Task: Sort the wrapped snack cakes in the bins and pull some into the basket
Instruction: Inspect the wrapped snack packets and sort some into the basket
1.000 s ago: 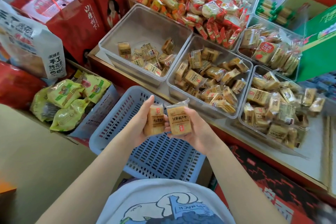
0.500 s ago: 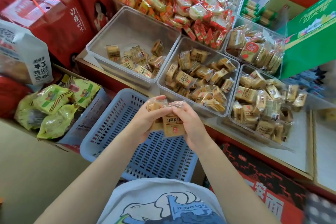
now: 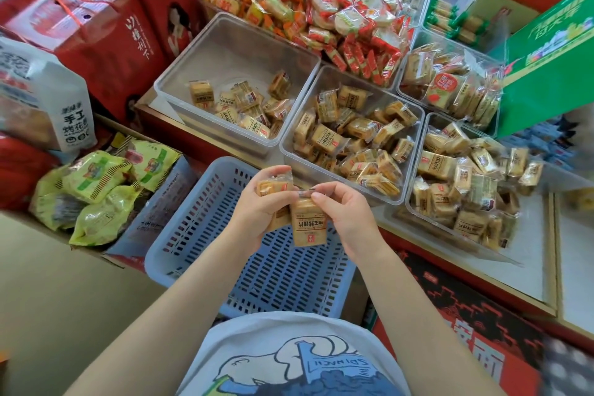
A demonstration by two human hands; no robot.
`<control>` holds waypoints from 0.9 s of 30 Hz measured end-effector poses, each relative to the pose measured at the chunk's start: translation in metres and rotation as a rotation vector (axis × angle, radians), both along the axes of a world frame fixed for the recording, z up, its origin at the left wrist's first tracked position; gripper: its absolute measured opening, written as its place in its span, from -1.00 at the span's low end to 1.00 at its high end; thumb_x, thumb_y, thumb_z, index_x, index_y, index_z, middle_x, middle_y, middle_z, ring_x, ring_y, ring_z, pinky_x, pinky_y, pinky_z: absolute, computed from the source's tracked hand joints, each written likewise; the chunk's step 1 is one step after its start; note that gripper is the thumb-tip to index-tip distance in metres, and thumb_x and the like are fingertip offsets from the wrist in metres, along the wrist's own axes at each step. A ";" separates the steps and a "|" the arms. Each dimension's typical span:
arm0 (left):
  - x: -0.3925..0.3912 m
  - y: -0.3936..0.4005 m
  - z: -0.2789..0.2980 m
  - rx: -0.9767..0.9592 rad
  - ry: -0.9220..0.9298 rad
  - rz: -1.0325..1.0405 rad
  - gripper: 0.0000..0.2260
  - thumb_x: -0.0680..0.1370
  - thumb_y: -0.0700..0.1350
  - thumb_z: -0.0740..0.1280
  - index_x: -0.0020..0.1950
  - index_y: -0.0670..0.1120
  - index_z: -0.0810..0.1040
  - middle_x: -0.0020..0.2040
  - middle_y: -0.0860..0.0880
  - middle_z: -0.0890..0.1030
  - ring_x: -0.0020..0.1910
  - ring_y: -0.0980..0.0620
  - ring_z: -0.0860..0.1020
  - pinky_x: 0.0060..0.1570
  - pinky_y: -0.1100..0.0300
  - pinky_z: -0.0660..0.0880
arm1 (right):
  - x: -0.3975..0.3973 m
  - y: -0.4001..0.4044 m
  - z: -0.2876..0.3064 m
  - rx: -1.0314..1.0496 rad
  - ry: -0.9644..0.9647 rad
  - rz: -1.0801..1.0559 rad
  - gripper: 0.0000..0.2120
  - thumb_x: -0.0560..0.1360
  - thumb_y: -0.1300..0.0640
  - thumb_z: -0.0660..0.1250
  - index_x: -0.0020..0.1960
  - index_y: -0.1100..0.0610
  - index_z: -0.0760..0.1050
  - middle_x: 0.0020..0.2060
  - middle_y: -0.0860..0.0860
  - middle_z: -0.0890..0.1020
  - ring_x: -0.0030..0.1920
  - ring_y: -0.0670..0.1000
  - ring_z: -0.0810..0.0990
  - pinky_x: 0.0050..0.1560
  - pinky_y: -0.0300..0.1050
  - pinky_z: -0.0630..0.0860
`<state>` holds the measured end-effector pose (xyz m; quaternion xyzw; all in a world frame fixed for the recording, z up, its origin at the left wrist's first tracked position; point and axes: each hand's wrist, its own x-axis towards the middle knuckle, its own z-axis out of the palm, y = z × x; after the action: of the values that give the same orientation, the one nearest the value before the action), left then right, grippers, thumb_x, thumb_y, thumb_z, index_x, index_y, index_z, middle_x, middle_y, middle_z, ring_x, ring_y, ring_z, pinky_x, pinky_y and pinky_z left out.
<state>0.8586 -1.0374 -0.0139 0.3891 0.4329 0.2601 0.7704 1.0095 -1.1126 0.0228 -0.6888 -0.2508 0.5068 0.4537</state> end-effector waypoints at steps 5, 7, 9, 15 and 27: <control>-0.003 0.000 0.006 0.127 -0.055 -0.114 -0.51 0.38 -0.21 0.51 0.28 0.08 0.57 0.01 -0.20 0.68 -0.01 -0.13 0.67 0.01 -0.06 0.65 | 0.000 -0.003 0.001 -0.003 -0.003 -0.081 -0.90 0.62 0.23 0.35 0.00 0.12 0.65 -0.07 0.12 0.74 -0.10 0.03 0.71 -0.08 -0.09 0.67; -0.001 -0.001 0.008 0.167 -0.043 -0.126 -0.53 0.39 -0.21 0.52 0.25 0.09 0.58 0.02 -0.22 0.69 -0.01 -0.11 0.68 0.00 -0.02 0.65 | -0.001 -0.003 0.000 -0.001 -0.014 -0.110 -0.89 0.62 0.23 0.34 0.01 0.12 0.65 -0.07 0.10 0.74 -0.08 0.04 0.71 -0.07 -0.07 0.67; 0.002 -0.002 0.010 0.201 -0.014 -0.085 -0.59 0.40 -0.22 0.51 0.20 0.08 0.61 -0.03 -0.14 0.71 -0.05 -0.05 0.68 -0.07 0.04 0.64 | -0.003 -0.001 0.000 0.004 -0.004 -0.142 -0.89 0.62 0.23 0.35 0.01 0.11 0.65 -0.08 0.09 0.74 -0.07 0.06 0.70 -0.02 0.00 0.67; 0.002 0.002 0.011 0.017 -0.052 0.023 -0.65 0.52 -0.36 0.44 0.21 -0.01 0.60 -0.08 -0.07 0.69 -0.05 -0.10 0.68 -0.12 -0.02 0.68 | -0.003 0.001 -0.001 -0.016 0.033 -0.184 -0.88 0.60 0.07 0.40 0.06 0.10 0.63 -0.06 0.12 0.72 0.05 0.19 0.69 0.14 0.18 0.62; 0.009 -0.005 0.019 -0.070 0.010 -0.270 -0.71 0.44 0.05 0.45 0.05 -0.10 0.66 0.01 -0.14 0.74 -0.01 -0.09 0.72 -0.03 0.08 0.68 | -0.001 0.008 0.003 -0.009 -0.007 -0.301 -0.88 0.62 0.09 0.36 -0.09 0.07 0.56 -0.16 0.05 0.66 -0.10 0.02 0.61 -0.05 0.01 0.59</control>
<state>0.8676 -1.0421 0.0046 0.4179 0.3893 0.1371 0.8093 1.0086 -1.1046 0.0260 -0.7224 -0.1438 0.4318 0.5206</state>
